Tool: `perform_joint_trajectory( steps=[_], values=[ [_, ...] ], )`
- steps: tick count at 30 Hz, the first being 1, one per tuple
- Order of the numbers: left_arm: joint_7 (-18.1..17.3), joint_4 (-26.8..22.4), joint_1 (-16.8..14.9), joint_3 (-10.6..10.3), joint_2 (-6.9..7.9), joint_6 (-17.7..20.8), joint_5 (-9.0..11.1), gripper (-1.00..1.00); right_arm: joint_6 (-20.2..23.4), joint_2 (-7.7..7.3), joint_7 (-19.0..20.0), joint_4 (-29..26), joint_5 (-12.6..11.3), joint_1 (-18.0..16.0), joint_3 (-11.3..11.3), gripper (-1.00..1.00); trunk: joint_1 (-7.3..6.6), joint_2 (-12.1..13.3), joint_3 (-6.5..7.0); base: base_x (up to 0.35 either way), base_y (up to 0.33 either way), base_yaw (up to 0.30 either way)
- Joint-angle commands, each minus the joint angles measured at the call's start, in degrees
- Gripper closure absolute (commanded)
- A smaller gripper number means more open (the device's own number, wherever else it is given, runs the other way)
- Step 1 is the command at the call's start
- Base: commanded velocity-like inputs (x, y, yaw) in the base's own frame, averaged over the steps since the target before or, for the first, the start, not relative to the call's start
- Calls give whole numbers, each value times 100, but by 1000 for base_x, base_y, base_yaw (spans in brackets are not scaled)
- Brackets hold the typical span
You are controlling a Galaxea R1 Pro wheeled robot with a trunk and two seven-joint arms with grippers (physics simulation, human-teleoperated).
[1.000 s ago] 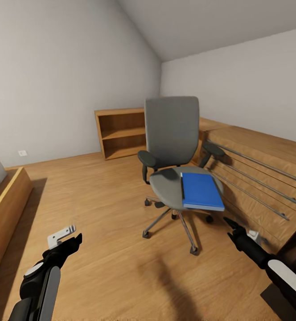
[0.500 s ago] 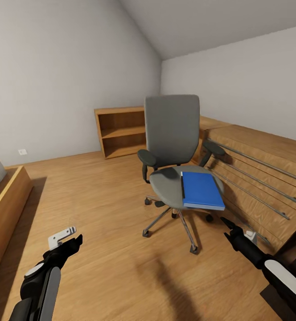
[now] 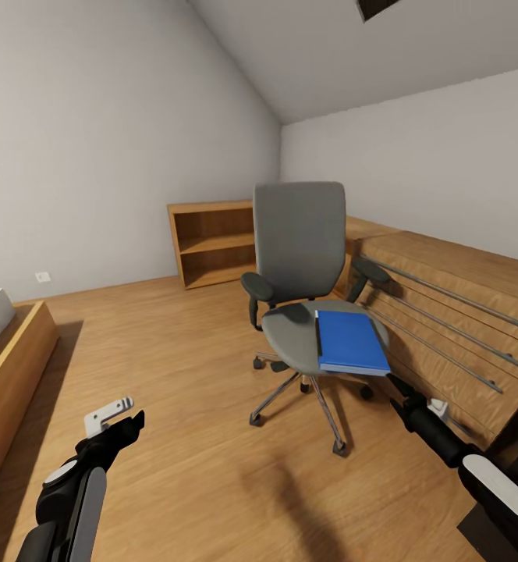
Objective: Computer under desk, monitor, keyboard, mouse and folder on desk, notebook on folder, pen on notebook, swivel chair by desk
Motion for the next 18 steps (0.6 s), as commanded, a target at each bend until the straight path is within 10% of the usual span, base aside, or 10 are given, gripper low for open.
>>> perform_joint_trajectory(
  steps=[1,18],
  values=[
    [40,-6,-4,3,-3,25,61,-100,16,-7,35,6,-61,-6,22,-100,-1,-3,-6,0,0,0],
    [40,26,-4,3,-3,25,59,-100,-21,-8,-27,117,-41,-6,13,-100,-1,-3,-6,0,0,0]
  ],
)
